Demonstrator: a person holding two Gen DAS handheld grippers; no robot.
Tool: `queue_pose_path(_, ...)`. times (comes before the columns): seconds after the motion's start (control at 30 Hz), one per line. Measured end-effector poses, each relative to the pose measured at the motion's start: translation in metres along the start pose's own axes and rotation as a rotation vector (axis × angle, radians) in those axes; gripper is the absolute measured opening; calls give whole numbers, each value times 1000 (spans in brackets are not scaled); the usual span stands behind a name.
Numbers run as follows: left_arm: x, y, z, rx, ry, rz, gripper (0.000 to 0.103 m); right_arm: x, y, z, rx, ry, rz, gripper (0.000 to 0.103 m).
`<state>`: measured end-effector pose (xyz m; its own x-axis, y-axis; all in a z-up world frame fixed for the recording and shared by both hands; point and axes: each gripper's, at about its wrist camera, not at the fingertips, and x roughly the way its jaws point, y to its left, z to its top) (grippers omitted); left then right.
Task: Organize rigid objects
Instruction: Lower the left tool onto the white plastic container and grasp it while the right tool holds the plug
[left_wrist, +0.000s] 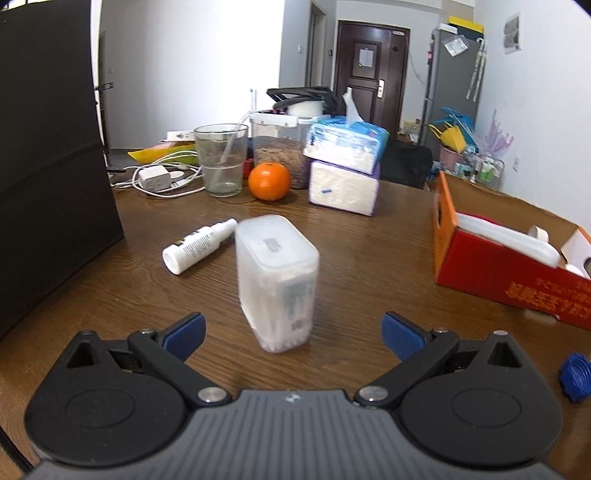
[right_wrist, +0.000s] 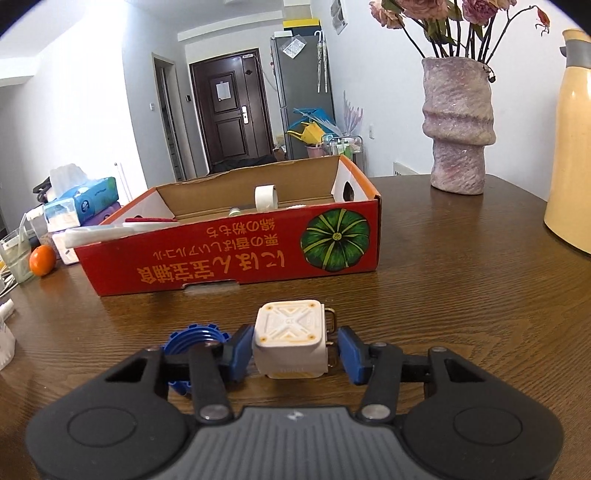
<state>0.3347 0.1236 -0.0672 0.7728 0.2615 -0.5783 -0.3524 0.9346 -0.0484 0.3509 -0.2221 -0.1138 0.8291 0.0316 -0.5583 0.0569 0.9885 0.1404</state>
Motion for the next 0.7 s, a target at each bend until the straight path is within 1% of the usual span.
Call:
queue_pose_path(0.1, 5, 3, 3, -14, -13, 7, 103, -3, 0, 0, -2, -18, -9, 49)
queue_pose_path(0.3, 17, -2, 10, -7, -44, 37, 103, -9, 1, 0, -14, -49, -19, 49)
queue_pose_path(0.5, 37, -6, 14, -15, 2, 54, 103, -12, 0, 0, -12, -59, -25, 49)
queue_pose_path(0.7, 51, -10, 17, 2, 6, 81, 103, -11, -2, 0, -4, -66, -38, 49)
